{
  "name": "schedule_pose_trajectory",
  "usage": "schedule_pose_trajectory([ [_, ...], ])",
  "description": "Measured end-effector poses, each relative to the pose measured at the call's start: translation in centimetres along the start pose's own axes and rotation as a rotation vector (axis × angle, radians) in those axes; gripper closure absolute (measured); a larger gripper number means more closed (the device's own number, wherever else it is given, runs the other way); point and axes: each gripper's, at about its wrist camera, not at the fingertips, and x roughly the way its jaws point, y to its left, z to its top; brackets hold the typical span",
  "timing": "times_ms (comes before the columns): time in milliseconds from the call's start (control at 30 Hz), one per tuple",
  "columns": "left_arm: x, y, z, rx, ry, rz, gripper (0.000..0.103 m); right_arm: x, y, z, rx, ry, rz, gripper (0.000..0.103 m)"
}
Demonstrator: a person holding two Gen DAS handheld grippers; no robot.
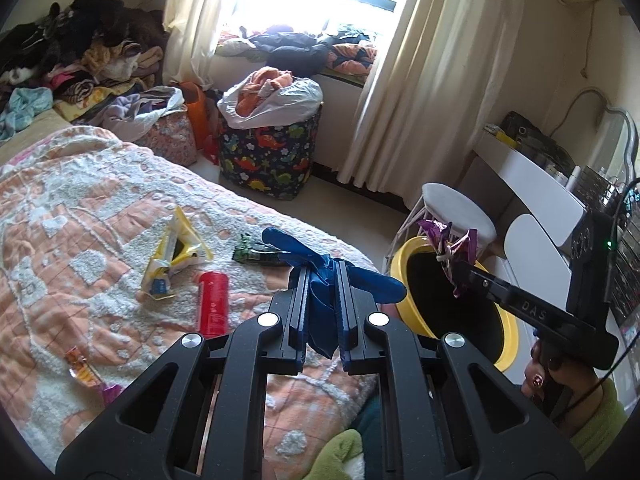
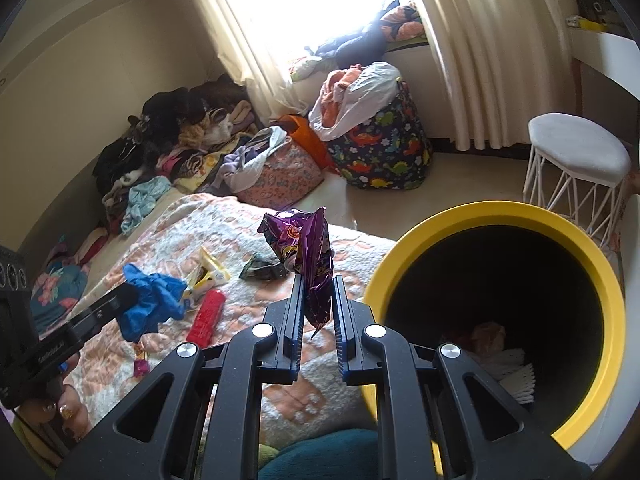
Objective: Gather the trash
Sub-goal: 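Carry the blue bag and purple wrapper over the yellow-rimmed bin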
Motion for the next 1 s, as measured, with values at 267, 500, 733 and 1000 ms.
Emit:
schedule_pose_trajectory([
  [267,0.2,-1.9,-0.2,0.028,0.005,-0.030,0.096,-0.6,-1.8,0.7,0.029,-0.022,-0.027,0.090],
  [500,0.5,-3.2,-0.4,0.050,0.011,-0.055,0.096,-1.1,-2.9,1.0,0.049,-0.042,-0.045,0.090],
  [733,1.1,-5.3,-0.7,0.082,0.023,-0.087,0.096,-1.5,-4.2,1.4,0.078,-0.055,-0.067,0.090],
  [1000,2.0,-7.0,-1.3,0.111,0.044,-0.117,0.096,-1.8,-6.1,1.3,0.118,-0.065,-0.099,0.090],
])
